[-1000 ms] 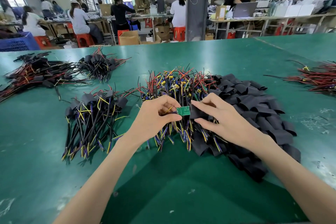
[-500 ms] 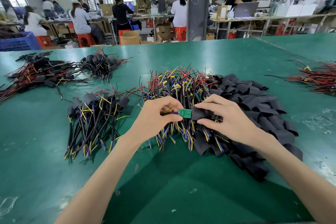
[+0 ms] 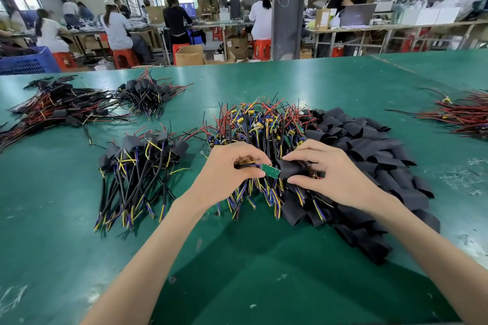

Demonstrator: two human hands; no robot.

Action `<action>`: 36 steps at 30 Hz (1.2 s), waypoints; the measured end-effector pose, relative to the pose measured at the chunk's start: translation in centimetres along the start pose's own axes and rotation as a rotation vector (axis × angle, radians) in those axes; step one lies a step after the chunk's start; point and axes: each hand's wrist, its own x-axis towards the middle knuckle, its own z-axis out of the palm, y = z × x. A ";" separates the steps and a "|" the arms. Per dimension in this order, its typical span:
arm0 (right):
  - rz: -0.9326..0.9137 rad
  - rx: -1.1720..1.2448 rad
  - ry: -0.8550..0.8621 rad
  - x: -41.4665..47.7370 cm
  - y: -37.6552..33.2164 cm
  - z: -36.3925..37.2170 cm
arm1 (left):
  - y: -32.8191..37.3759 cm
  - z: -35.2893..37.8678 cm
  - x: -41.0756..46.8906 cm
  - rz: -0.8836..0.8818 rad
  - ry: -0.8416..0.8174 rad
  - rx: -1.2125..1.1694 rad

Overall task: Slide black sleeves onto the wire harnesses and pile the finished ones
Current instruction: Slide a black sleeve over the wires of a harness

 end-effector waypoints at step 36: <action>-0.186 -0.337 0.140 -0.3 -0.1 1.3 | -0.5 0.9 0.1 -0.230 0.085 -0.355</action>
